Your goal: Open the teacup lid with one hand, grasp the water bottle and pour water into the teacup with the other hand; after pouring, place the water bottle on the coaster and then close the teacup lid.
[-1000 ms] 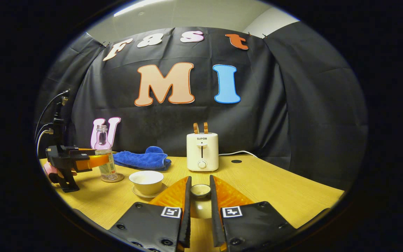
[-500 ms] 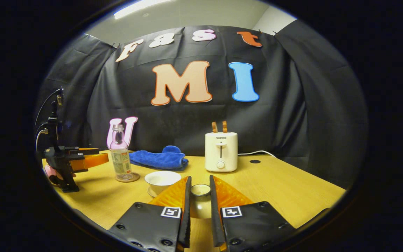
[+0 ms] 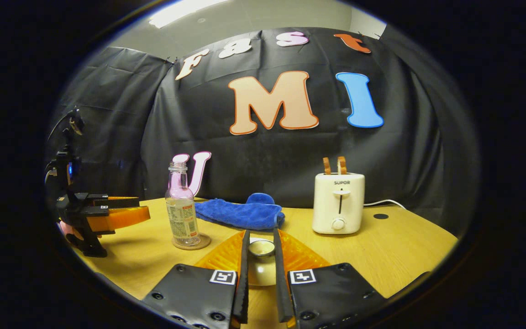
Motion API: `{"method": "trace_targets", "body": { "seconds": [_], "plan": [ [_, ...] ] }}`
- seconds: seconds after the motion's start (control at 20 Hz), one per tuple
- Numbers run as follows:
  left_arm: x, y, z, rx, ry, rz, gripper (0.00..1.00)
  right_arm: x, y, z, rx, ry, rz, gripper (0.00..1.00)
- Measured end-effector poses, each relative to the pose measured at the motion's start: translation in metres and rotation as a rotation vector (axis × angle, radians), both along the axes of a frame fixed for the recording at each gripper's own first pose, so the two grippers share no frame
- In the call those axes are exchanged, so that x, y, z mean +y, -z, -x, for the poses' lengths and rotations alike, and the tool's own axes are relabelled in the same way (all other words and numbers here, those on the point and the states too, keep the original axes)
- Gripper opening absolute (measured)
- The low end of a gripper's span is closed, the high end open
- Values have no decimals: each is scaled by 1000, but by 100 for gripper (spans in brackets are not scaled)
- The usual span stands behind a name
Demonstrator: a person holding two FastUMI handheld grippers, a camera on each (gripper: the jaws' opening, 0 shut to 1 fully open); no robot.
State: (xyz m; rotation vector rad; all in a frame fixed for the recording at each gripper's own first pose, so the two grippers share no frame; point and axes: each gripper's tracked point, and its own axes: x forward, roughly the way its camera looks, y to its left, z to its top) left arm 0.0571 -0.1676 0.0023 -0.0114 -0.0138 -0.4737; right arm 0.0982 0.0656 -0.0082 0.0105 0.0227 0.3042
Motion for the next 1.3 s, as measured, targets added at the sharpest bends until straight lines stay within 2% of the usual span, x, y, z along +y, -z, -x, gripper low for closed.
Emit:
{"method": "trace_targets", "body": {
  "seconds": [0.35,0.7,1.1,1.15,1.3],
  "plan": [
    [0,0,0,1,-2,0,94,28,10,-33,52,-67,13,29],
    [0,0,0,1,-2,0,94,31,25,-41,134,-69,40,28],
    [0,0,0,0,-1,0,94,25,27,-33,170,-72,34,35],
    [0,0,0,1,-1,0,94,27,26,-31,170,-82,25,37],
    [0,-1,0,0,-1,0,94,27,22,-22,155,-97,14,80]
  ]
}}
